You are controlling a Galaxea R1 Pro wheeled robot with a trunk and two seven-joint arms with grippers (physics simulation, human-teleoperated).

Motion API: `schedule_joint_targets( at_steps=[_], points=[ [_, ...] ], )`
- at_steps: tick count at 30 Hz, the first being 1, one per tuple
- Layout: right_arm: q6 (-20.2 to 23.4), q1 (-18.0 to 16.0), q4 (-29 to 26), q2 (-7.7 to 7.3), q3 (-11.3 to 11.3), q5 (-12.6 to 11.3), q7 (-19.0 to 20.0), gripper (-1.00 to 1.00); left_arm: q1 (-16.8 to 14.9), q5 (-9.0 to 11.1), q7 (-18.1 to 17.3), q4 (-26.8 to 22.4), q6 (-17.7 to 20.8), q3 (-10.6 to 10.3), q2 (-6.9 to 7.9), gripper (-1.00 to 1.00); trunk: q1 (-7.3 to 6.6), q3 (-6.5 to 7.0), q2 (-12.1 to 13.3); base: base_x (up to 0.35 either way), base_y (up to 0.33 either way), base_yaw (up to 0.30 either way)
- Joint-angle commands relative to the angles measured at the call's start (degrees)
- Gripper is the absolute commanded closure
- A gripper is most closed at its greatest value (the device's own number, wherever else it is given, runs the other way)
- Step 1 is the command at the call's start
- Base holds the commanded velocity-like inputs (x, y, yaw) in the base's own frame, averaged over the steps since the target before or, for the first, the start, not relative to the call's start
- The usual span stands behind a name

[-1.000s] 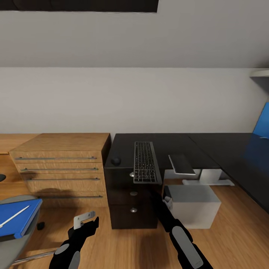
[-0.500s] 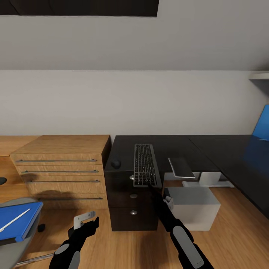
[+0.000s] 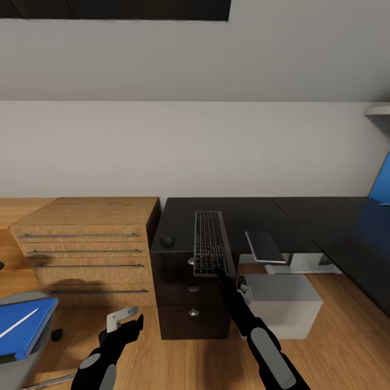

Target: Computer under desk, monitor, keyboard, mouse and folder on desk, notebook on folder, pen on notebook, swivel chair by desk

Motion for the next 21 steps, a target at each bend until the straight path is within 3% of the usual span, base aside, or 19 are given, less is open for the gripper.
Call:
schedule_joint_targets(
  at_steps=[1, 9, 21],
  points=[
    [0.25, -0.03, 0.01, 0.01, -0.03, -0.6, 0.16, -1.0, -0.03, 0.61, 0.42, -0.08, 0.21, -0.03, 0.0, -1.0, 0.0, -0.06, -0.03, 0.031, 0.0, 0.0],
    [0.25, -0.03, 0.52, 0.0, -0.53, -0.6, 0.12, -1.0, -0.03, 0.65, 0.42, -0.06, 0.22, -0.03, 0.0, -1.0, 0.0, -0.06, -0.03, 0.012, 0.0, 0.0],
    [0.25, -0.03, 3.12, 0.16, -3.47, -0.65, 0.14, -1.0, -0.03, 0.58, 0.42, -0.09, 0.15, -0.03, 0.0, -1.0, 0.0, -0.06, -0.03, 0.001, 0.0, 0.0]
  ],
)
